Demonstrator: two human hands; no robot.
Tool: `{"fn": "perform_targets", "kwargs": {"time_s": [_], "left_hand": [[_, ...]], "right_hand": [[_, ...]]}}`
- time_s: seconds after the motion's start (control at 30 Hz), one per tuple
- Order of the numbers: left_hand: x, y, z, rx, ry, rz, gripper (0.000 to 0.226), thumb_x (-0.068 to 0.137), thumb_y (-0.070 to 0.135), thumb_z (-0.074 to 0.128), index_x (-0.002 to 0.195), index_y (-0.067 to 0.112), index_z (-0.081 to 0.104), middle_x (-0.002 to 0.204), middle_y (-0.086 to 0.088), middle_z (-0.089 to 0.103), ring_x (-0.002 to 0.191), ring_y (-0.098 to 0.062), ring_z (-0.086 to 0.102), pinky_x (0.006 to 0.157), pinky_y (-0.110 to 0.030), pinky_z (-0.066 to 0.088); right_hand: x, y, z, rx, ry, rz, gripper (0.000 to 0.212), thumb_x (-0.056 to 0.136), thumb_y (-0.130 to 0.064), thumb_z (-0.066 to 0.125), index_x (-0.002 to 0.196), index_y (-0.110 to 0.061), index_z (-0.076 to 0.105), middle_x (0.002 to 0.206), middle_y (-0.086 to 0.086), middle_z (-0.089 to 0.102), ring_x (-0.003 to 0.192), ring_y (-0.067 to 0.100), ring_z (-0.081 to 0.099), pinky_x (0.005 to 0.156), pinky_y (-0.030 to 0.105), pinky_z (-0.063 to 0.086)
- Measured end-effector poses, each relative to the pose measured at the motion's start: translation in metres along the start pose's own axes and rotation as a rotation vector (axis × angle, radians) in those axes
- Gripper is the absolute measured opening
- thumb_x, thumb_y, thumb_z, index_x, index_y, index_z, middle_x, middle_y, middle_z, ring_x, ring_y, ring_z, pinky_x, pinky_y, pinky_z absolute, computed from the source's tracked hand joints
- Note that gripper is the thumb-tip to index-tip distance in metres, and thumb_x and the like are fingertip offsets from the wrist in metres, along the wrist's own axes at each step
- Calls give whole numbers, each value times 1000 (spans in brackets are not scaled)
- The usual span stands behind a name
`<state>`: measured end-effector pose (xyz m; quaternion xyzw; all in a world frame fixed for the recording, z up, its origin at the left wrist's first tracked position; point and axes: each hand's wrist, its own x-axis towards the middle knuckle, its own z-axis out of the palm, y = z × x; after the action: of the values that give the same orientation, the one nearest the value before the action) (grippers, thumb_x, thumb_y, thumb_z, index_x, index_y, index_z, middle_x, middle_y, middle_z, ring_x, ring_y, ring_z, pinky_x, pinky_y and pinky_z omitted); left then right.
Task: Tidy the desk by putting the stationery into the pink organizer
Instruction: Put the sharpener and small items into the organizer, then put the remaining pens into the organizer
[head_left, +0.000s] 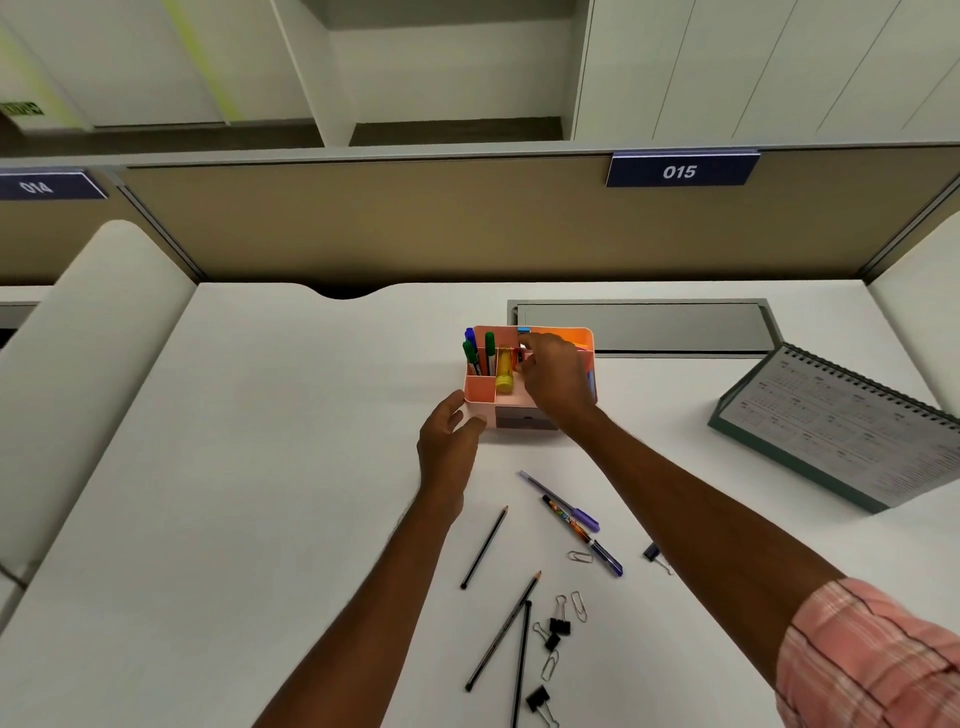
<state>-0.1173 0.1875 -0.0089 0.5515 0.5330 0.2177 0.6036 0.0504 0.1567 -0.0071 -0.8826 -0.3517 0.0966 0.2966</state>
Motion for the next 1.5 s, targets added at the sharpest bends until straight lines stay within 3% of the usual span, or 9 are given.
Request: {"fn": "perform_targets", "kwargs": {"time_s": [0.13, 0.37, 0.5, 0.57, 0.7, 0.83, 1.03, 1.27, 1.5], "left_hand": [[-3, -6, 0, 0, 0, -12, 59, 97, 22, 69, 152, 26, 46, 155, 0, 50, 139, -25, 50, 106, -41, 49], [-30, -38, -1, 11, -63, -19, 51, 98, 21, 68, 146, 26, 52, 148, 4, 56, 133, -21, 56, 104, -38, 50], [-53, -58, 5, 47, -165, -3, 46, 99, 17, 65, 144, 26, 56, 139, 10, 61, 120, -11, 60, 92, -23, 50], [-65, -65, 10, 76, -221, 9, 44, 98, 15, 65, 140, 27, 60, 134, 13, 64, 117, -7, 62, 93, -22, 51], [-85, -81, 24, 147, -298, 16, 37, 94, 13, 68, 127, 31, 68, 122, 16, 72, 114, 0, 66, 104, -28, 53], [-101, -88, 37, 208, -347, 52, 33, 92, 16, 69, 120, 33, 72, 113, 19, 74, 102, 7, 68, 86, -12, 54], [-114, -93, 49, 289, -400, 95, 29, 91, 20, 68, 117, 32, 73, 111, 20, 74, 101, 7, 68, 90, -18, 56], [-114, -94, 48, 304, -387, 160, 28, 93, 16, 69, 118, 28, 73, 109, 16, 75, 102, 2, 68, 92, -18, 57], [-109, -87, 41, 270, -236, 226, 20, 98, 21, 67, 112, 31, 75, 103, 18, 74, 95, 2, 68, 74, -2, 49]], "right_hand": [[-13, 8, -11, 72, 20, -42, 40, 96, -11, 69, 136, -14, 65, 136, 7, 66, 115, 27, 67, 102, 39, 51], [-85, 41, -36, 213, 53, -32, 29, 98, -11, 66, 127, -12, 67, 126, 8, 69, 114, 22, 66, 93, 30, 56], [-138, 68, -32, 230, -2, 47, 30, 95, -15, 72, 124, -15, 69, 118, 1, 73, 97, 8, 68, 91, 31, 58], [-161, 83, -29, 227, -49, 97, 28, 93, -14, 72, 121, -18, 70, 115, -2, 73, 88, 5, 67, 88, 32, 59], [-204, 114, -23, 104, -108, 139, 27, 92, -21, 72, 119, -24, 71, 113, -6, 69, 90, 8, 63, 84, 29, 54], [-237, 135, -11, -148, -218, 142, 16, 92, -32, 67, 106, -25, 67, 103, -4, 59, 100, 19, 57, 76, 36, 53], [-248, 138, 3, -332, -190, 116, 4, 93, -18, 62, 94, -22, 65, 94, -3, 57, 89, 20, 55, 58, 34, 50], [-243, 138, -15, -186, -213, 101, 4, 92, -26, 62, 94, -23, 65, 89, -5, 58, 82, 13, 54, 68, 30, 51], [-229, 129, -70, -8, -96, 81, 12, 85, -20, 74, 88, -27, 65, 84, -12, 56, 76, 7, 53, 65, 25, 47]]}}
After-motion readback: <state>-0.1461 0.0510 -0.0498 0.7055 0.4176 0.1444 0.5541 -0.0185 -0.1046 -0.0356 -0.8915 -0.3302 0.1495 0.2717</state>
